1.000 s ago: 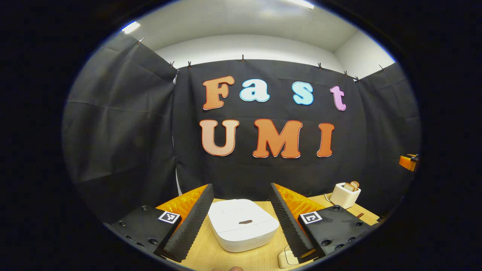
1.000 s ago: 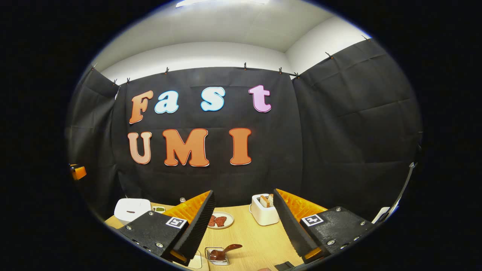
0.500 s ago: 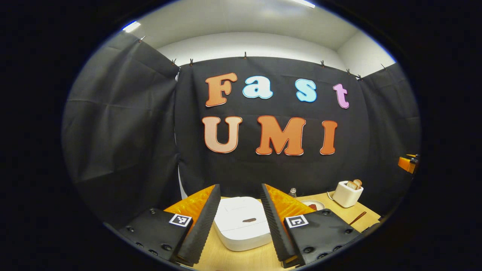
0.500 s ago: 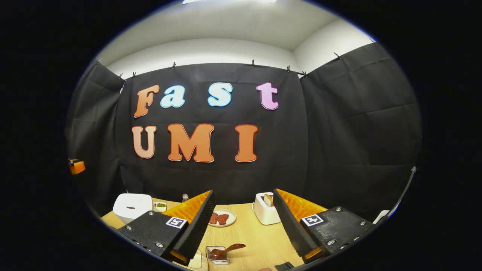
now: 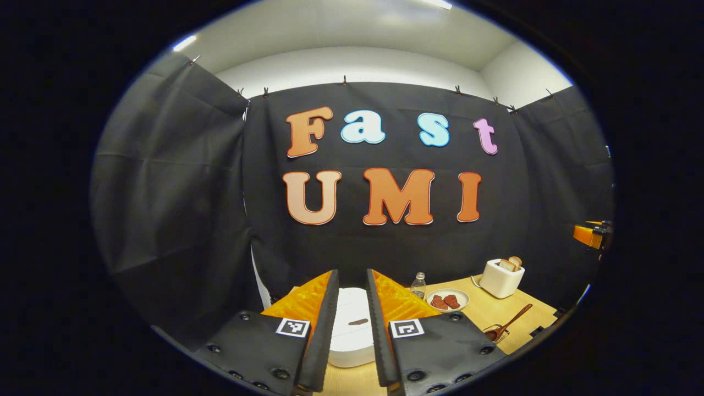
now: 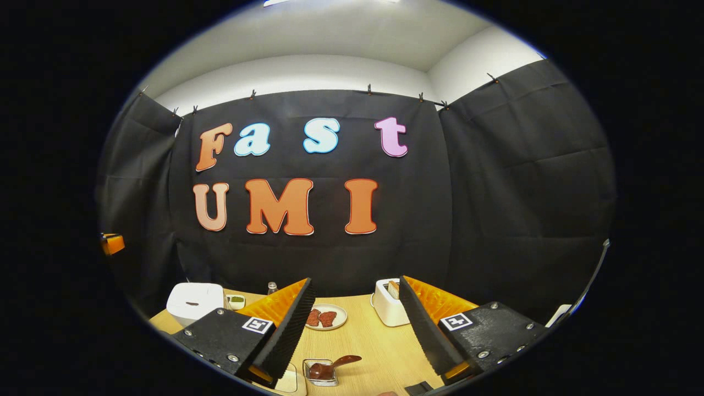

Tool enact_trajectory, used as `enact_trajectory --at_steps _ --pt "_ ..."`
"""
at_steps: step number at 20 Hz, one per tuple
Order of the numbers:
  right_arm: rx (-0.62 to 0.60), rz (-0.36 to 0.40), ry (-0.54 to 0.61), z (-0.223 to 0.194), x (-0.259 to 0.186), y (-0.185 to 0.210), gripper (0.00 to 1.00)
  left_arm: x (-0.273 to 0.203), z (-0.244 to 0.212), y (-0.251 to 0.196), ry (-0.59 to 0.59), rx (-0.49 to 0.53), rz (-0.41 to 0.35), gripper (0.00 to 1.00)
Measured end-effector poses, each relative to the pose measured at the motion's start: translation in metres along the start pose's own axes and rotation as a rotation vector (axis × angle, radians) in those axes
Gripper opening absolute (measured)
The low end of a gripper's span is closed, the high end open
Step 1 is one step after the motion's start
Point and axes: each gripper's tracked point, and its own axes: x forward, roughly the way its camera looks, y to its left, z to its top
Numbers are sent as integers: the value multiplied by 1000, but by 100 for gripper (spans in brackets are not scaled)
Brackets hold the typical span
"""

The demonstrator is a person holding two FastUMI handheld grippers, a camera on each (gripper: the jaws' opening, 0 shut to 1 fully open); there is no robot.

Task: Close the left gripper, press the button to open the rice cooker; take a wooden spoon from the chopstick holder with the right hand, scoop a spoonful of rice and pour it into the rice cooker, then put the wooden spoon back into the chopstick holder.

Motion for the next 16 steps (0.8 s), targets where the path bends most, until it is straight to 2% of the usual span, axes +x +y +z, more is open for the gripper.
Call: enact_trajectory --at_steps 2,4,7,12,16 --pt "1 -1 2 -1 1 -1 95 -1 4 -6 9 -1 -15 8" --pt "1 -2 4 -3 1 -3 95 5 -3 -11 23 -8 -16 2" --pt "7 -1 10 -4 -1 -5 95 12 -18 -18 68 -49 -64 5" --pt "-7 -5 18 -7 0 -11 95 52 -54 -28 140 -86 -99 5" --pt "-9 -14 36 -14 0 -16 95 100 -95 -29 208 -35 -90 5"
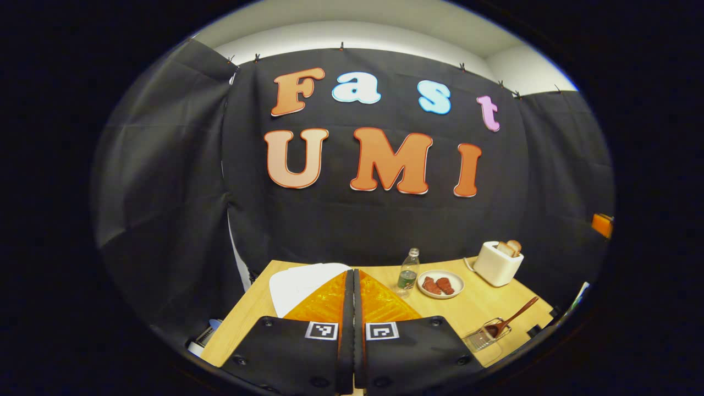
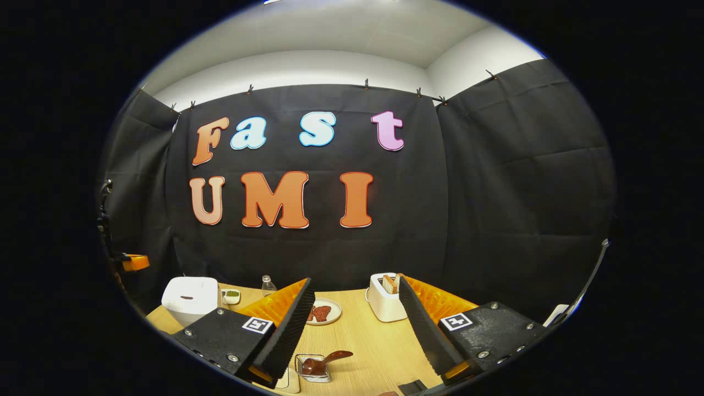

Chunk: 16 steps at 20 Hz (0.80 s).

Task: Close the left gripper, press the button to open the rice cooker; take a wooden spoon from the chopstick holder with the right hand, scoop a spoonful of rice and pour it into the rice cooker, then put the wooden spoon back into the chopstick holder.

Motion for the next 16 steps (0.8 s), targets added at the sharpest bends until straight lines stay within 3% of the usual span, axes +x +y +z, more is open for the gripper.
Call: enact_trajectory --at_steps 8,11,12,16 --pt "1 -35 39 -12 6 -15 95 89 -91 1 225 -15 -33 5" --pt "-11 -48 47 -15 7 -20 95 100 -112 12 270 -31 -12 5" --pt "-16 -52 51 -18 7 -22 100 102 -118 15 288 -46 -11 5" --pt "-11 -49 74 -26 9 -20 95 102 -133 16 321 -66 -8 5"
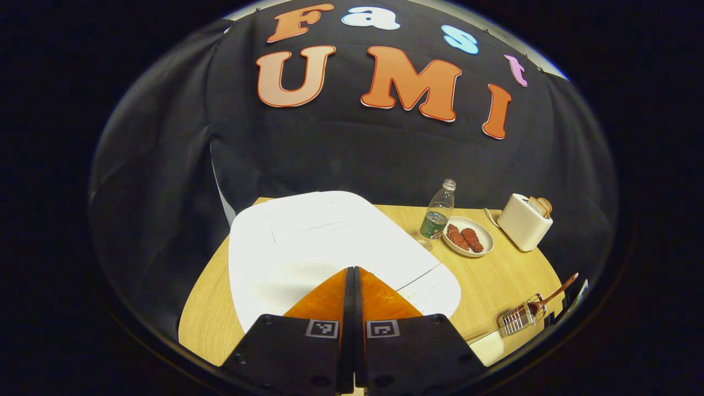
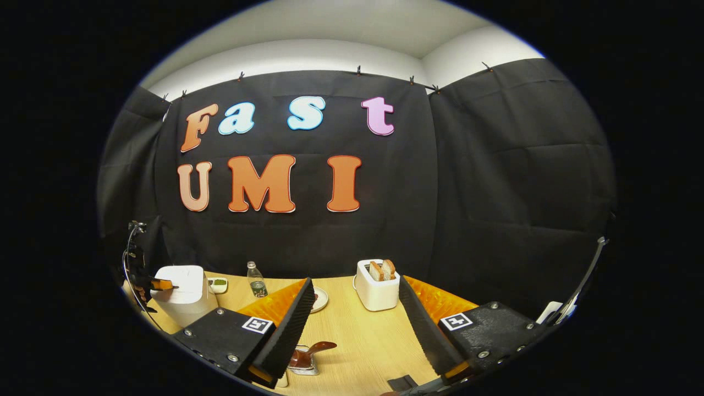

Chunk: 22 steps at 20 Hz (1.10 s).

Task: Close the left gripper, press the button to open the rice cooker; take a wooden spoon from the chopstick holder with the right hand, scoop a spoonful of rice and pour it into the rice cooker, then put the wooden spoon back into the chopstick holder.

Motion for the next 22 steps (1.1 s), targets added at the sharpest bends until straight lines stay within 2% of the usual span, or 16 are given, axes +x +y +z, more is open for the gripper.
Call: enact_trajectory --at_steps 3,4,5,6,7,9,10,11,12,14,19,20,21,22 --pt "3 17 15 -7 2 7 95 3 -1 0 6 27 -4 5" --pt "4 22 17 -9 3 10 100 4 -4 0 26 21 -6 5" --pt "7 29 22 -11 4 13 100 2 -8 1 44 2 -6 5" --pt "11 36 30 -16 5 17 95 2 0 2 19 -7 -7 5" --pt "14 45 39 -21 4 20 100 3 -5 1 28 -17 -4 5" --pt "14 55 57 -30 3 24 100 -1 -2 3 15 -20 11 5" --pt "16 58 63 -33 2 24 95 -5 1 5 12 -1 28 5" --pt "27 69 61 -34 0 27 100 -11 9 8 -8 21 52 5" --pt "44 85 56 -33 -1 31 95 -20 21 8 -41 39 64 5" --pt "67 85 62 -37 3 30 95 -46 52 6 -122 51 70 5" --pt "95 95 67 -50 5 36 95 -107 108 1 -264 -4 44 5" --pt "105 103 61 -53 6 39 100 -118 115 1 -292 -16 40 5" --pt "116 107 47 -54 7 40 95 -126 119 1 -310 -22 39 5" --pt "128 111 40 -58 9 41 95 -135 123 3 -326 -26 42 5"
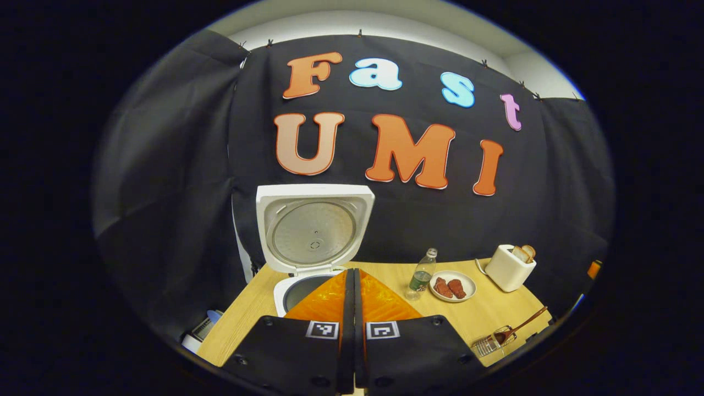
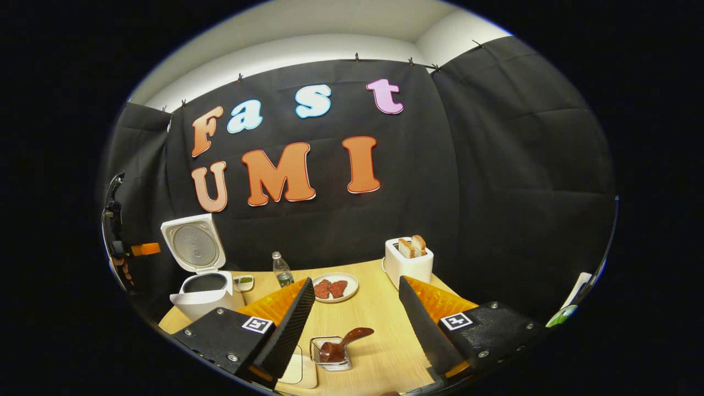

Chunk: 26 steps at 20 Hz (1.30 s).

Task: Close the left gripper, press the button to open the rice cooker; take a wooden spoon from the chopstick holder with the right hand, scoop a spoonful of rice and pour it into the rice cooker, then put the wooden spoon back into the chopstick holder.

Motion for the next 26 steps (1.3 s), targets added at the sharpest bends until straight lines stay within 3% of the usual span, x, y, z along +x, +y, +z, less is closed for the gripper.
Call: enact_trajectory --at_steps 8,14,16,18,20,22,26 --pt "157 7 87 -66 26 -3 95 -47 33 15 -75 32 38 6" --pt "138 -4 175 -118 49 -4 95 -74 57 30 -141 39 69 7" --pt "147 -4 210 -133 55 -5 95 -81 61 40 -155 38 94 41" --pt "154 -4 239 -144 64 -6 95 -90 70 49 -173 27 121 39" --pt "168 2 252 -150 70 -6 95 -100 79 57 -203 33 150 59" --pt "198 9 277 -159 76 -4 95 -109 87 62 -229 30 167 63" --pt "278 23 302 -174 79 3 88 -123 86 75 -236 25 198 87"
